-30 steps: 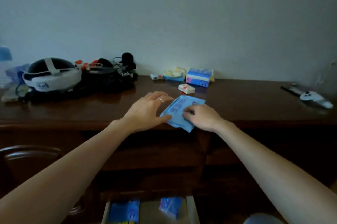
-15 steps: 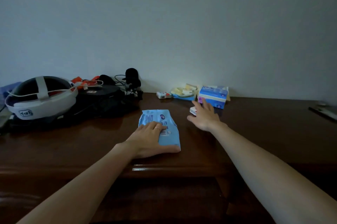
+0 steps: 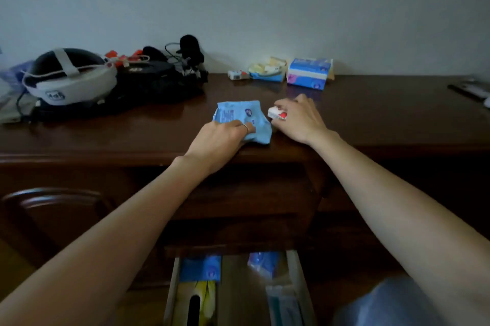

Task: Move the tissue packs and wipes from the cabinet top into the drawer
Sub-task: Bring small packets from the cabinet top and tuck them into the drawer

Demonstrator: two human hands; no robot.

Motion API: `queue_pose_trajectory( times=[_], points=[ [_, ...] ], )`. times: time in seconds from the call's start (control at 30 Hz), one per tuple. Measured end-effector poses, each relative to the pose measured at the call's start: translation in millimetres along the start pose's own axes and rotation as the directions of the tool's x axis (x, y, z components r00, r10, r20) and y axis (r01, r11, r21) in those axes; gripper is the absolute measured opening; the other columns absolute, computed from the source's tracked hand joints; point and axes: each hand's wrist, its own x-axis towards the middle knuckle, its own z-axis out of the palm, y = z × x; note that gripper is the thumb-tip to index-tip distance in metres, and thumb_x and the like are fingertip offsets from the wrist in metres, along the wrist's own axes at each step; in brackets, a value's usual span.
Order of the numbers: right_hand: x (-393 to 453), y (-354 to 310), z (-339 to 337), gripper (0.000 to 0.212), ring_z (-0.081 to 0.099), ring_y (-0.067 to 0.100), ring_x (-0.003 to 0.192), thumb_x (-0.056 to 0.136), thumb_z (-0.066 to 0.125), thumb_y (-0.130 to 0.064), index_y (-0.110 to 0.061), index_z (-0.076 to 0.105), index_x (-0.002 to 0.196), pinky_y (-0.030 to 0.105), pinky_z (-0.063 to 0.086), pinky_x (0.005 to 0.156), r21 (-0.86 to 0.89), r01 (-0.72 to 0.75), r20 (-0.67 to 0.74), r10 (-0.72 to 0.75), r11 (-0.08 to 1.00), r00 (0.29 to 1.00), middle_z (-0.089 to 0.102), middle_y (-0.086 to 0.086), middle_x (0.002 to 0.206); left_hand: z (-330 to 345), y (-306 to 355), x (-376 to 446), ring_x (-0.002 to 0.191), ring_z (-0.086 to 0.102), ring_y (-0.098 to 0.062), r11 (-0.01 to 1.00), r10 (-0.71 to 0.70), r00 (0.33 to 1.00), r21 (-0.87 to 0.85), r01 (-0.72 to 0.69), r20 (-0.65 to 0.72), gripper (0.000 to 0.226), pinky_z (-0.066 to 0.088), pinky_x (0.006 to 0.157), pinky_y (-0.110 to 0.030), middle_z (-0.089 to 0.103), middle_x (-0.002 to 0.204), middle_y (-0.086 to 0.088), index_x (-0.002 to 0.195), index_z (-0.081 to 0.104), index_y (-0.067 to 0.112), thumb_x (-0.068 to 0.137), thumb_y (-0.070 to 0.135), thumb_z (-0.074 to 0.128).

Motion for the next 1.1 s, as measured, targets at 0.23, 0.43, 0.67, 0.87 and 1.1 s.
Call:
queue_pose_trajectory(
  times=[0.23, 0.43, 0.67, 0.87, 1.1],
  points=[
    [-165, -3, 35, 0.056, 0.052, 0.02, 0.117, 0.084, 0.046, -0.028, -0.029, 0.053, 0.14, 0.026, 0.044, 0.094, 0.343, 0.116, -0.403, 0.034, 0.932, 0.915, 0.062, 0.002, 0.13, 49, 92, -159, 0.129, 0.058, -0.026, 0.971, 0.093, 0.883, -0.152, -0.182, -0.461, 0.032, 0.057, 0.093, -0.041, 0.063, 0.136, -0.009, 0.13, 0.066, 0.009, 0.098, 0.006, 0.063],
    [-281, 31, 165, 0.039, 0.054, 0.008, 0.107, 0.1, 0.053, -0.028, -0.034, 0.056, 0.139, 0.021, 0.047, 0.091, 0.631, -0.451, 0.235, 0.398, 0.632, 0.887, 0.058, -0.005, 0.124, 125, 106, -266, 0.118, 0.066, -0.025, 0.962, -0.081, 0.955, -0.274, 0.0, -0.286, 0.033, 0.062, 0.08, -0.041, 0.068, 0.13, -0.009, 0.13, 0.064, 0.004, 0.099, 0.007, 0.053],
    [-319, 34, 290, 0.017, 0.066, 0.006, 0.05, 0.093, 0.069, -0.01, -0.013, 0.06, 0.108, 0.019, 0.048, 0.042, 0.279, -0.841, 0.836, 0.313, 0.463, 0.45, 0.064, 0.005, 0.084, 173, 75, -296, 0.072, 0.067, -0.035, 0.542, -0.747, 0.649, -0.436, 0.719, 0.142, 0.024, 0.054, 0.059, -0.046, 0.071, 0.086, -0.013, 0.12, 0.06, 0.003, 0.102, 0.017, 0.053],
    [-304, 15, 378, 0.063, 0.069, 0.023, 0.098, 0.074, 0.091, -0.021, -0.006, 0.062, 0.128, 0.026, 0.056, 0.066, 0.237, -0.76, 0.846, 0.257, 0.605, 0.468, 0.07, 0.014, 0.117, 213, 60, -313, 0.073, 0.056, -0.016, 0.121, -0.886, 0.349, -0.575, 0.809, 0.304, 0.02, 0.041, 0.061, -0.03, 0.055, 0.078, 0.009, 0.097, 0.058, 0.007, 0.104, 0.025, 0.052],
    [-303, 11, 433, 0.038, 0.069, 0.03, 0.113, 0.092, 0.071, -0.008, -0.01, 0.068, 0.129, 0.043, 0.056, 0.097, 0.242, -0.535, 0.805, 0.141, 0.809, 0.577, 0.072, 0.014, 0.123, 233, 52, -325, 0.072, 0.06, -0.01, 0.018, -0.883, 0.284, -0.577, 0.816, 0.374, 0.015, 0.048, 0.056, -0.022, 0.063, 0.083, 0.002, 0.098, 0.06, 0.017, 0.102, 0.03, 0.055]
  ],
)
